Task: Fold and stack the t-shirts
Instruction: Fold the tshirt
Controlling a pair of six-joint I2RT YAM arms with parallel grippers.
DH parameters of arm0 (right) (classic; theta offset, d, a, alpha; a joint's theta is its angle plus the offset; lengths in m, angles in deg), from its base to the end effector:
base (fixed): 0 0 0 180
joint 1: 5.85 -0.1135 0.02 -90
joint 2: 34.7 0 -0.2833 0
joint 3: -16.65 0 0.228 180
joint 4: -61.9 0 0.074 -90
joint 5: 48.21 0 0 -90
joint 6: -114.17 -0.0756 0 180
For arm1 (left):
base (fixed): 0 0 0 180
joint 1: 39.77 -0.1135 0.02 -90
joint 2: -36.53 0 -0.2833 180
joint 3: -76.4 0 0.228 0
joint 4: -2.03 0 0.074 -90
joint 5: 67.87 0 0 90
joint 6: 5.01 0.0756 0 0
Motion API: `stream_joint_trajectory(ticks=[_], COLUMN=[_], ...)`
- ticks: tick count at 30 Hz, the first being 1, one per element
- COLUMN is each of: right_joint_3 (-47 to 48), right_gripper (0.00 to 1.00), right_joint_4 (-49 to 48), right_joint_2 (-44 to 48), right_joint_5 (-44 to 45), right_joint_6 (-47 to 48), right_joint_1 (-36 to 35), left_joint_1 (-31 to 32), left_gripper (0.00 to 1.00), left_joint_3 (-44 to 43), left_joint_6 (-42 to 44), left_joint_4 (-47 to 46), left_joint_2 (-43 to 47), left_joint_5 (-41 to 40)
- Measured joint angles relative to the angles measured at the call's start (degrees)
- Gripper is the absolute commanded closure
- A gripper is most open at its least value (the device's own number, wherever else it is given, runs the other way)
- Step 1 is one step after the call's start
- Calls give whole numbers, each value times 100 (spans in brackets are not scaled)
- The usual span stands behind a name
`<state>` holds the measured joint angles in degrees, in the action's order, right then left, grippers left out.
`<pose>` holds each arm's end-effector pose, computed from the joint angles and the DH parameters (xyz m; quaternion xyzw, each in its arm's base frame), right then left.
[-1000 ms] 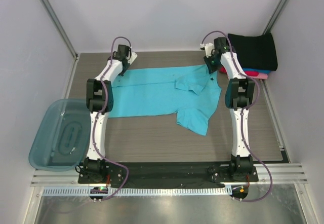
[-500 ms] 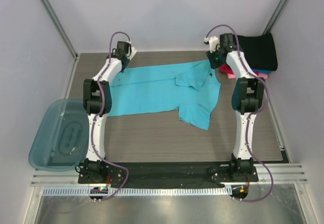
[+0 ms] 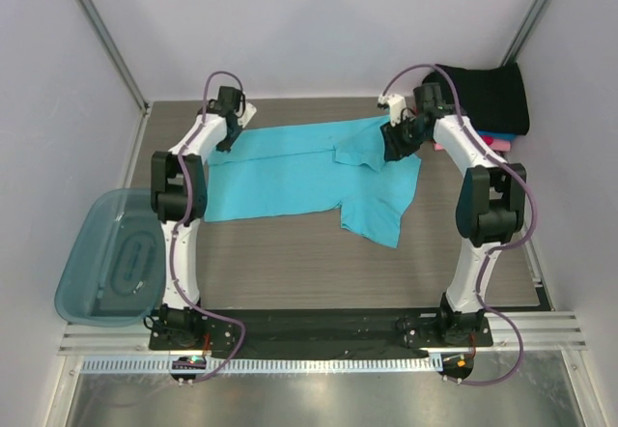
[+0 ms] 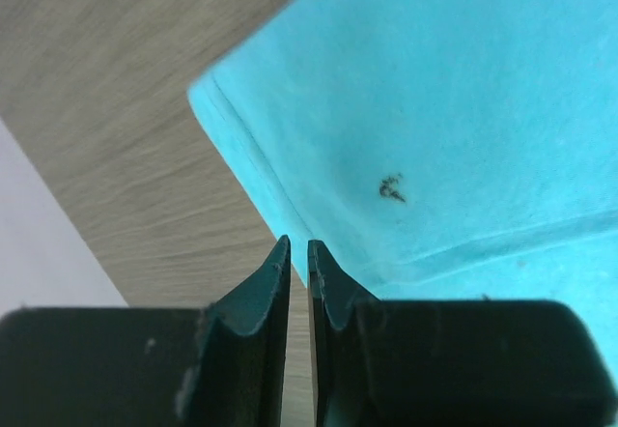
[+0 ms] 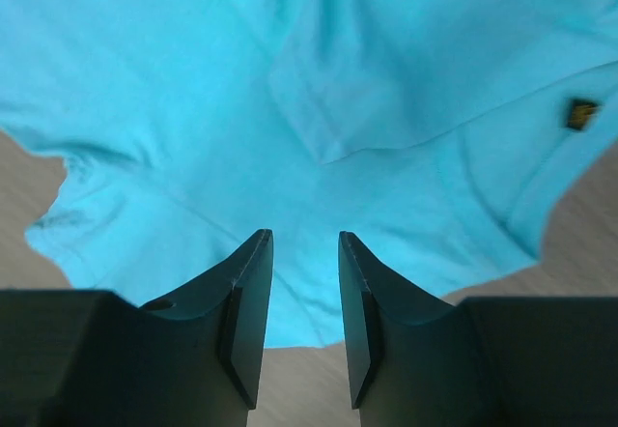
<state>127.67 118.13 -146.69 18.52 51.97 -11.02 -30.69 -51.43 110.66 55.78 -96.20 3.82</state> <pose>0.4273 0.0687 0.2518 -0.3212 0.8848 0.1355 0.3091 0.5125 -0.0579 0.1776 0.2428 0.9200 0.1901 0.2418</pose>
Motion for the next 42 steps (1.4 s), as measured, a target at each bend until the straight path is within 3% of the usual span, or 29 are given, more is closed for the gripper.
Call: stream_joint_trajectory(ticks=[8, 22, 28, 33, 42], right_joint_3=[-166, 245, 442, 496, 496], right_gripper=[59, 58, 60, 67, 67], right_joint_4=[186, 22, -28, -59, -52], right_joint_2=[-291, -1207, -1403, -1438, -1453], right_joint_5=[-116, 337, 404, 413, 428], right_joint_6=[57, 81, 81, 85, 83], right_joint_1=[-345, -361, -361, -369, -479], left_joint_1=[-107, -101, -103, -103, -103], left_gripper=[88, 89, 89, 89, 89], left_joint_3=[-2, -271, -356, -378, -378], left_joint_6=[-20, 2, 7, 7, 7], left_joint_4=[249, 251, 251, 249, 249], left_joint_2=[-232, -531, -579, -597, -599], left_joint_5=[55, -122, -144, -164, -164])
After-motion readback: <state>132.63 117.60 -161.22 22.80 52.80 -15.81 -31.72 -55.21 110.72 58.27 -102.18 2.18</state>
